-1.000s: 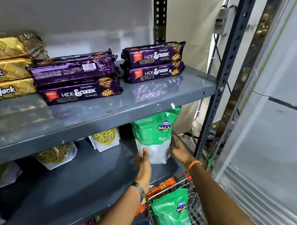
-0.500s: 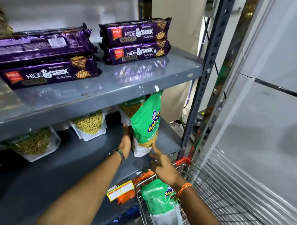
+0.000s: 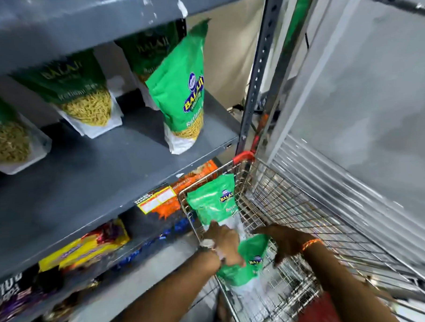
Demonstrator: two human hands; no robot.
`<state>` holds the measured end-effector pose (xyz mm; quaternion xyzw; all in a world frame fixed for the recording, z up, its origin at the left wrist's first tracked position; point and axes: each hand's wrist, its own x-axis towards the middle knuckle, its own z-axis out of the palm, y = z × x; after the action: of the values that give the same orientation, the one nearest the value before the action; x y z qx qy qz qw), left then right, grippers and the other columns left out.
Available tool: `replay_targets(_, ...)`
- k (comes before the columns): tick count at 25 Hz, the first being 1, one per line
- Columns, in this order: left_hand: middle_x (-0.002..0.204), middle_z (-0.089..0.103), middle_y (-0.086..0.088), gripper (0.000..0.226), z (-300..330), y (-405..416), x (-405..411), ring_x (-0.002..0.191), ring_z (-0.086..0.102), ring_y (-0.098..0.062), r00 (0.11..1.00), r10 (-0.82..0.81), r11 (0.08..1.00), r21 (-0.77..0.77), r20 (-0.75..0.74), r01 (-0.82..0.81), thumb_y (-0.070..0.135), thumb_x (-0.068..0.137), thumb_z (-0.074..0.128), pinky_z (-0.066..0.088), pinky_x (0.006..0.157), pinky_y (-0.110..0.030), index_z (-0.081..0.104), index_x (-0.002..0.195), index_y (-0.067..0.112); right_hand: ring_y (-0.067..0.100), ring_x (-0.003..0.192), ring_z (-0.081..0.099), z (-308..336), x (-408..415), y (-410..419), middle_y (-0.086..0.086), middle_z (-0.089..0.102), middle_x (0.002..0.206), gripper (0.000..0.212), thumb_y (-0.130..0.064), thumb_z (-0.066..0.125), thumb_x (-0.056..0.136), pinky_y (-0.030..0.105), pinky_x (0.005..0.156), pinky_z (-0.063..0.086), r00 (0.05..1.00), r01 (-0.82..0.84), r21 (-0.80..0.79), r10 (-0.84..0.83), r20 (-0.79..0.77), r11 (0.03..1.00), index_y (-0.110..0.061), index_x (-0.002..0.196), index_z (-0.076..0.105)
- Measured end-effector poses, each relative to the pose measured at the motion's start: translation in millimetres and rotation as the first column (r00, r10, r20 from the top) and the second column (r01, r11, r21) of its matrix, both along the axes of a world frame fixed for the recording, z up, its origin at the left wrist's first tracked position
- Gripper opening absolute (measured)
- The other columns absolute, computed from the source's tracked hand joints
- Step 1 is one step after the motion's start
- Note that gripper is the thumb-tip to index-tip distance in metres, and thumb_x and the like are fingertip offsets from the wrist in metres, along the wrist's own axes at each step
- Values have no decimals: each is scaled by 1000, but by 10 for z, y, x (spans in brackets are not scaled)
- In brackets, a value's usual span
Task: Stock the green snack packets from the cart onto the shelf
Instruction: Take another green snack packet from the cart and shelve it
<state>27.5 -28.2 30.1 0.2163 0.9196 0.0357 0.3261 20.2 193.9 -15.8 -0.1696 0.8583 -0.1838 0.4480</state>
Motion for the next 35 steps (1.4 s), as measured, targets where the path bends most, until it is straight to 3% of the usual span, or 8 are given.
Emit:
replay_targets(5, 130, 64, -11, 56, -388, 271, 114, 125, 59, -31, 979, -171, 958, -212, 115, 192, 24, 76, 71, 34, 116, -47, 60, 130, 12, 29, 84, 70, -351, 281, 28, 19, 77, 92, 16, -4, 76, 82, 40, 83, 56, 902, 397, -199, -421, -98, 896, 4, 96, 77)
replay_targets(11, 92, 62, -7, 22, 4, 201, 195, 81, 60, -22, 994, 66, 997, 33, -86, -63, 21, 72, 78, 48, 66, -30, 56, 71, 14, 7, 67, 68, 159, 513, 299, -4, 76, 70, 11, 7, 78, 77, 19, 61, 53, 679, 639, -465, -733, -34, 613, -3, 79, 77)
replay_targets(15, 78, 60, 0, 33, 575, -153, 161, 76, 50, -15, 927, 292, 907, 376, -235, -190, 49, 73, 73, 39, 66, -26, 74, 91, 22, 13, 75, 77, 878, 453, 230, -1, 82, 83, 12, -13, 84, 72, 23, 73, 62, 498, 601, -727, -867, 14, 334, -13, 83, 81)
replay_targets(18, 61, 70, -2, 41, 1046, -580, 192, 55, 52, -11, 811, 547, 645, 722, -208, -250, 52, 69, 69, 42, 54, -32, 76, 71, 12, 11, 75, 76, 1498, 301, -87, -1, 82, 84, 15, -19, 84, 72, 23, 73, 61, 473, 458, -867, -880, 51, 196, -14, 85, 82)
replay_targets(20, 58, 71, 5, 33, 1329, -828, 215, 52, 48, -3, 715, 694, 257, 900, 81, -352, 42, 68, 78, 45, 47, -29, 74, 65, 9, 8, 75, 76, 1873, 112, -379, -3, 82, 86, 12, -15, 85, 74, 20, 72, 60, 512, 367, -918, -856, 66, 148, -15, 86, 82)
replay_targets(24, 84, 80, -2, 12, 1828, -1454, 169, 75, 72, -12, 562, 682, -307, 880, 468, -362, 18, 72, 84, 59, 66, -28, 81, 77, 8, 6, 69, 69, 2380, -329, -1269, -2, 80, 82, 6, -3, 77, 80, 19, 60, 56, 588, 255, -956, -808, 34, 146, -4, 85, 79)
replay_targets(30, 85, 79, 6, 10, 2194, -2427, -9, 93, 70, -21, 470, 755, -433, 886, 457, -166, 7, 78, 75, 57, 88, -33, 76, 88, 8, 17, 74, 52, 2603, -763, -2532, 27, 71, 74, 15, -7, 80, 79, 36, 66, 45, 607, 134, -984, -795, -11, 116, 1, 72, 70)
replay_targets(35, 82, 79, 10, 13, 2106, -2904, -281, 86, 70, -16, 394, 803, -434, 892, 447, -128, 0, 82, 72, 55, 91, -34, 75, 87, 12, 15, 73, 51, 2429, -985, -3128, 7, 64, 73, 14, -5, 78, 81, 35, 64, 45, 622, 155, -987, -780, 64, 43, 3, 77, 68)
